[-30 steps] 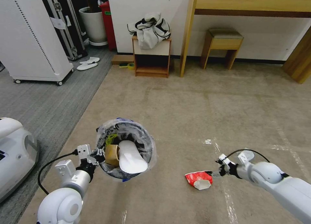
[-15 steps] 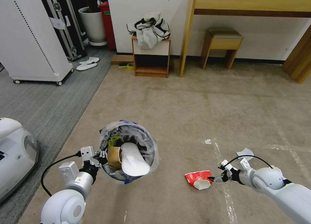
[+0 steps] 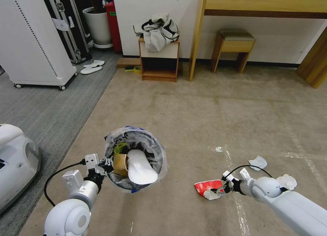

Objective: Pick up the trash bin and place the garbage on the floor into it.

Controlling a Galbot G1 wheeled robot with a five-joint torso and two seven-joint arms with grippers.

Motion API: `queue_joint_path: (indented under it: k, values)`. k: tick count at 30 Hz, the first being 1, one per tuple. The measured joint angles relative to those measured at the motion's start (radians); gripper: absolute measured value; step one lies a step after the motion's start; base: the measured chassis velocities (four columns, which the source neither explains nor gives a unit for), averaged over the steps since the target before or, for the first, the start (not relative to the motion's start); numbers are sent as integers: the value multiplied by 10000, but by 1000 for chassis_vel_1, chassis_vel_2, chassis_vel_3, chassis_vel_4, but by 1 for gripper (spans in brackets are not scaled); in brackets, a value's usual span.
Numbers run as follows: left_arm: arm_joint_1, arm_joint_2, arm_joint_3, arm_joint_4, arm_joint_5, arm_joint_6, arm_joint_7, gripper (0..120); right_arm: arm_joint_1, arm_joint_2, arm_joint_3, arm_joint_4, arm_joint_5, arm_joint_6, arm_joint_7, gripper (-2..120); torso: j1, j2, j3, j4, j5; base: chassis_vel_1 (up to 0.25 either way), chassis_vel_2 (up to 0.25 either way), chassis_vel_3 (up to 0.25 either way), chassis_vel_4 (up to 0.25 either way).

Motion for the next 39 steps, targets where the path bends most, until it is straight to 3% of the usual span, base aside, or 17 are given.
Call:
queue_joint_path:
  k: [24,39]
  values:
    - [97,-465,255,-41,499,-122,66,1,134,823,-118,-1411,-634,434,-54,100,0,0,0,0,1,0,0,0,0]
    - [63,-501,264,83,630,-196,184,1,497,1231,-424,-2047,-783,528,63,100,0,0,0,0,1,0,0,0,0]
